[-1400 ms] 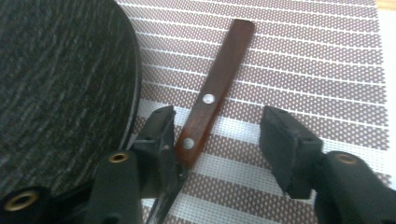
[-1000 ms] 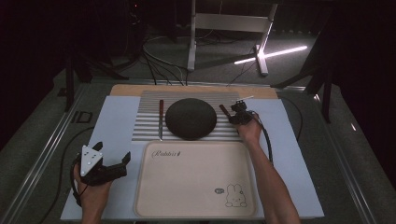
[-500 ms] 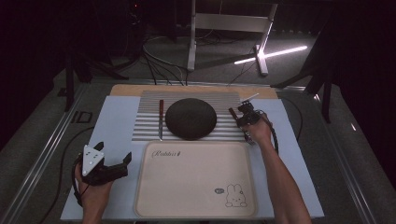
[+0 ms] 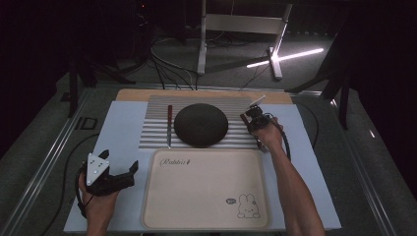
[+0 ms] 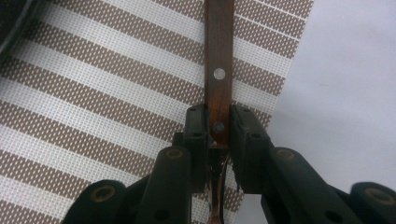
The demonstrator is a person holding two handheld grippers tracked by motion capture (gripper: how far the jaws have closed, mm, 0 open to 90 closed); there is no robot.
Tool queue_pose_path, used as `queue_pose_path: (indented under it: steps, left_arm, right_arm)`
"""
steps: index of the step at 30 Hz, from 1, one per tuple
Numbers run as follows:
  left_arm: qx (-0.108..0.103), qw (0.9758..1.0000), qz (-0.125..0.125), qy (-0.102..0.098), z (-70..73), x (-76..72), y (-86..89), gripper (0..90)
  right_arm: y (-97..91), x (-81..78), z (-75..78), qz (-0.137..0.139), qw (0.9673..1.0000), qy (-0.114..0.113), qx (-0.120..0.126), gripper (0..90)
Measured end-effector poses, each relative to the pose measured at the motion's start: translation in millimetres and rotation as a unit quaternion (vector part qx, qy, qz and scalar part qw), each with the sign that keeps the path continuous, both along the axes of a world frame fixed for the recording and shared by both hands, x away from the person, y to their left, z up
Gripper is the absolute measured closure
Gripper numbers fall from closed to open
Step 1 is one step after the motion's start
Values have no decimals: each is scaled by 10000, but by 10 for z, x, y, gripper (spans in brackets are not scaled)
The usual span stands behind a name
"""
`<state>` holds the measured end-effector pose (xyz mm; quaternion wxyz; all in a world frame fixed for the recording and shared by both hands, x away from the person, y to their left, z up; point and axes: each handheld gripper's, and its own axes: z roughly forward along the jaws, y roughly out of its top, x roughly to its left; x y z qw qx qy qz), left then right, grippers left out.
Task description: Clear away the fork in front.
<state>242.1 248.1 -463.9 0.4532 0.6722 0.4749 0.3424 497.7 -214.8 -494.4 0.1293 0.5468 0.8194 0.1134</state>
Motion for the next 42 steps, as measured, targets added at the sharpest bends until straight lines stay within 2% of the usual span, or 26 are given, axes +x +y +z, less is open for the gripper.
queue_pose_path:
  steps: [3,8,9,12,13,14,16,17,19,21,22,23,24,26,28,29,31,33,34,35,37,38,39,42]
  left_arm:
    - [-9,10000,-1,-2,-2,3,11,1]
    - [10,10000,-10,24,-11,22,-7,1]
    - [10,10000,-10,24,-11,22,-7,1]
    - [27,10000,-26,26,-12,23,-21,1]
    - [28,10000,-26,35,-14,24,-21,1]
    - [31,10000,-28,39,-16,26,-21,1]
    - [28,10000,-24,41,-19,28,-20,1]
    - [26,10000,-23,41,-19,28,-21,1]
    - [35,10000,-25,42,-19,27,-22,1]
    - [40,10000,-24,45,-20,28,-25,1]
    - [42,10000,-28,45,-21,28,-27,1]
    - [41,10000,-32,45,-21,29,-29,1]
    - [42,10000,-34,50,-22,29,-31,1]
    - [43,10000,-39,56,-23,30,-32,1]
    - [25,10000,-40,57,-23,30,-35,1]
    - [14,10000,-42,48,-19,29,-36,1]
    - [-2,10000,-39,53,-11,30,-45,1]
    - [-22,10000,-54,48,-3,30,-62,1]
    - [-35,10000,-70,44,3,30,-76,1]
    - [-37,9999,-88,45,12,31,-92,1]
    - [-37,9999,-125,34,32,34,-136,1]
    - [-34,9999,-148,22,43,38,-160,1]
    - [-23,9998,-178,10,57,41,-183,1]
    - [0,9997,-257,-35,110,52,-259,1]
  right_arm:
    - [-10,-12,-1,3,10000,-38,42,783]
    - [-101,-69,31,-43,9992,-196,337,784]
    - [-101,-69,31,-43,9992,-196,337,784]
    - [-150,-133,90,-22,9980,-425,467,784]
    - [-150,-133,90,-22,9980,-425,467,784]
    - [-150,-175,128,25,9973,-591,440,784]
    - [-145,-196,149,70,9968,-646,460,784]
    - [-126,-242,192,165,9957,-814,405,784]
    - [-121,-262,215,220,9951,-858,446,784]
    - [-115,-334,290,299,9920,-1101,544,784]
    - [-115,-334,290,299,9920,-1101,544,784]
    - [-110,-389,338,357,9896,-1263,591,783]
    - [-110,-389,338,357,9896,-1263,591,783]
    - [-110,-453,389,424,9868,-1430,635,783]
    - [-118,-516,444,485,9835,-1602,681,783]
    - [-132,-583,510,511,9800,-1772,744,783]
    - [-138,-605,533,513,9790,-1814,780,783]
    - [-150,-670,590,526,9757,-1934,880,783]
    - [-162,-740,637,535,9722,-2047,1005,783]
    - [-162,-740,637,535,9722,-2047,1005,783]
    - [-164,-809,675,541,9682,-2174,1117,784]
    - [-158,-867,703,552,9646,-2284,1200,783]
    - [-158,-867,703,552,9646,-2284,1200,783]
    - [-134,-935,722,605,9607,-2368,1313,783]
